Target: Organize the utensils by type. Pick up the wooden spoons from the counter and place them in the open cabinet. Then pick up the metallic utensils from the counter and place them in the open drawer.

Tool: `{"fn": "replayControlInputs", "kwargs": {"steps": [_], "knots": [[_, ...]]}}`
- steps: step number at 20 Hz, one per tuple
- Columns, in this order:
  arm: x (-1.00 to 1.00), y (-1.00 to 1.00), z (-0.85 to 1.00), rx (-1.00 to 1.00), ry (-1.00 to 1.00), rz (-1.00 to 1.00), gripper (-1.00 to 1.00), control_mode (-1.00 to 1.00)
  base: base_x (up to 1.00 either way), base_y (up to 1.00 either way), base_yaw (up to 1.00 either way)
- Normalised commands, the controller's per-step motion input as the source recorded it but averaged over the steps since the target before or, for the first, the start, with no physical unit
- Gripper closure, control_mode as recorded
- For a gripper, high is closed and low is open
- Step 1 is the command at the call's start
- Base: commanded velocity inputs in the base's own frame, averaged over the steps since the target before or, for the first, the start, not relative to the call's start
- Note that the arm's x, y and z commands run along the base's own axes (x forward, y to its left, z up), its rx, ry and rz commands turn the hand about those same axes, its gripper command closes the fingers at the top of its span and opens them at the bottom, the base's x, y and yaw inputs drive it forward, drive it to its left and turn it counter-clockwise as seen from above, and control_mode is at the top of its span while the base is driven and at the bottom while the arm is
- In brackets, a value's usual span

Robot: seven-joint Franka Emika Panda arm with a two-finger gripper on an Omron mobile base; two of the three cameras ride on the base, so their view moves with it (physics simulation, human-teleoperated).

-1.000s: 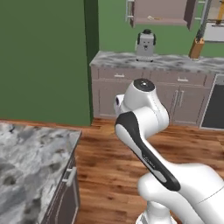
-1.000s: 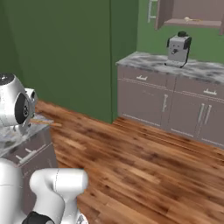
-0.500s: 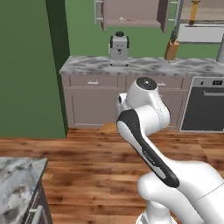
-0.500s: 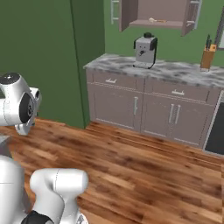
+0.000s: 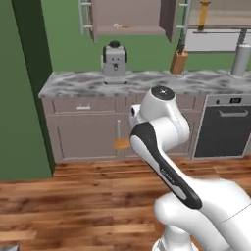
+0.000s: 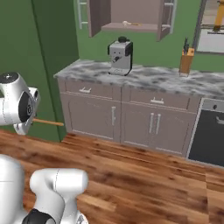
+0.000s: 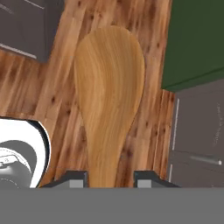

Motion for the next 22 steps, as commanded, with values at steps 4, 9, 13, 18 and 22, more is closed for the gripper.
{"fn": "replayControlInputs", "kwargs": {"steps": [4, 9, 13, 18, 22], "knots": [[0.0, 0.0, 0.0, 0.0, 0.0, 0.0, 1.0, 1.0, 0.56, -0.16, -0.52], [0.0, 0.0, 0.0, 0.0, 0.0, 0.0, 1.0, 1.0, 0.86, -0.03, -0.28], [0.0, 0.0, 0.0, 0.0, 0.0, 0.0, 1.0, 1.0, 1.0, 0.01, -0.09], [0.0, 0.0, 0.0, 0.0, 0.0, 0.0, 1.0, 1.0, 1.0, -0.03, 0.0], [0.0, 0.0, 0.0, 0.0, 0.0, 0.0, 1.0, 1.0, 1.0, -0.14, 0.0]]}}
